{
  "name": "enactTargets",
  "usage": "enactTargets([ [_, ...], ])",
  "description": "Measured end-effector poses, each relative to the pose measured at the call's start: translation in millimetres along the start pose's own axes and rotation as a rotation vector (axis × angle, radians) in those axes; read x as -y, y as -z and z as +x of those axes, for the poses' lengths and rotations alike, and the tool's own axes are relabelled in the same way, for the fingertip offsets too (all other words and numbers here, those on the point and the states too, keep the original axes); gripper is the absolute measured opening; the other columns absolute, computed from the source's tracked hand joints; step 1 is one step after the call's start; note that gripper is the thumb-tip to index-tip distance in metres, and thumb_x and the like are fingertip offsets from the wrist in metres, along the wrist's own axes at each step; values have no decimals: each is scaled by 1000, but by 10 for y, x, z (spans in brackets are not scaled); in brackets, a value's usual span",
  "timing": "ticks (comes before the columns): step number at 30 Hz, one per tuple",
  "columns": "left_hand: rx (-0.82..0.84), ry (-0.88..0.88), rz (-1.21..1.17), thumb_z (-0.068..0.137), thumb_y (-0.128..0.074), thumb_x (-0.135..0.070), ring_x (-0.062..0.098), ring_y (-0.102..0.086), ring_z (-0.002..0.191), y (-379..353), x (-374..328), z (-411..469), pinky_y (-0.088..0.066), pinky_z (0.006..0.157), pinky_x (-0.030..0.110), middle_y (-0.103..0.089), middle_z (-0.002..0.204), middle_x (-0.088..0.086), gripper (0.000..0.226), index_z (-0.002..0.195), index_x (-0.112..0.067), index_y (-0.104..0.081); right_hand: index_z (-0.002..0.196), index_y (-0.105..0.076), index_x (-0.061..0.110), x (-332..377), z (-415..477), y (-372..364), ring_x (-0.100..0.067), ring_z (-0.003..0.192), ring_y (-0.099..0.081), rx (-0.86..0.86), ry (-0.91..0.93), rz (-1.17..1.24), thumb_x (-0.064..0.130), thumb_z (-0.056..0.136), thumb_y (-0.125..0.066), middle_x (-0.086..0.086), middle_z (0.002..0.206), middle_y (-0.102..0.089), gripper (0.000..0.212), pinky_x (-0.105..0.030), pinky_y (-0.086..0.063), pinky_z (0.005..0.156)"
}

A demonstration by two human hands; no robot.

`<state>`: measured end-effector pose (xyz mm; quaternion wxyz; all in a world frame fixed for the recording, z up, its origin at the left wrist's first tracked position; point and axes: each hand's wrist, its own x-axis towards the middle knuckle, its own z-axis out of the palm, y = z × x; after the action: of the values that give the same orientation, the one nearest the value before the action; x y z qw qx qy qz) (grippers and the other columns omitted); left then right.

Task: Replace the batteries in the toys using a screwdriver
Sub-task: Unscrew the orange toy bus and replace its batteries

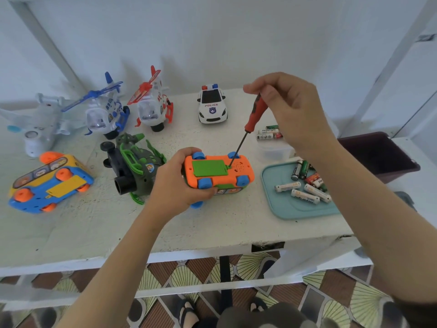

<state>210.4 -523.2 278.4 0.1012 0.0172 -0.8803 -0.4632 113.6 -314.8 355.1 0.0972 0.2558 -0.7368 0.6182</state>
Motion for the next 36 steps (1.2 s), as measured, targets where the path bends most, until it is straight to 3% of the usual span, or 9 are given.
enactTargets([
  [2,0,-1,5,62,-89,-4,-12,-58,81,-2,1,0,-47,68,5,-58,97,-14,70,117,-24,-51,98,-66,9,37,-13,13,-3,73,-62,10,0,-17,3,99,-41,-8,70,-69,26,-15,-44,84],
  [6,7,4,3,63,-88,-3,-14,-57,84,-1,17,8,-48,69,5,-58,100,-14,70,118,-25,-50,78,-71,26,106,-27,1,-2,93,-62,-46,101,-108,22,98,-53,11,66,-70,27,-25,-42,96],
  [9,6,4,0,63,-89,-4,-13,-58,85,-2,20,8,-48,70,5,-58,101,-14,71,118,-24,-50,90,-71,28,104,-21,-30,-2,83,-66,-72,81,-44,20,94,-60,15,61,-69,14,-25,-45,94],
  [13,-1,0,6,63,-89,-3,-14,-58,84,-4,4,4,-48,70,5,-57,99,-15,70,118,-25,-50,105,-64,13,69,38,-27,-9,81,-71,-54,34,45,11,92,-59,1,76,-72,14,-26,-51,88],
  [17,1,-2,7,63,-88,-4,-14,-58,84,-4,1,0,-47,69,5,-57,99,-16,70,117,-25,-50,104,-62,9,29,73,-5,-13,88,-69,41,29,48,3,96,-45,-12,83,-71,19,-20,-48,88],
  [21,1,-2,4,63,-89,-4,-13,-58,84,-4,2,2,-48,70,6,-58,99,-15,70,117,-26,-50,104,-66,11,65,47,1,-2,94,-63,88,47,-7,7,99,-42,-4,75,-71,25,-18,-42,98],
  [26,3,-5,-12,62,-91,-8,-11,-59,84,-7,12,3,-49,70,6,-58,100,-15,71,117,-26,-50,82,-72,24,131,6,-29,0,89,-59,-33,139,-58,22,92,-63,8,61,-70,14,-24,-42,94],
  [32,14,6,-26,64,-88,-2,-12,-59,85,-7,17,6,-49,70,6,-58,101,-13,70,118,-25,-49,107,-66,18,89,44,-25,-10,89,-70,-24,46,51,12,90,-60,4,82,-74,18,-38,-50,97],
  [36,10,0,-21,64,-87,-3,-11,-59,85,-7,25,9,-50,70,7,-58,101,-13,70,118,-25,-49,107,-65,10,85,79,14,-10,94,-68,40,39,-50,7,93,-50,-3,100,-71,21,-26,-52,88],
])
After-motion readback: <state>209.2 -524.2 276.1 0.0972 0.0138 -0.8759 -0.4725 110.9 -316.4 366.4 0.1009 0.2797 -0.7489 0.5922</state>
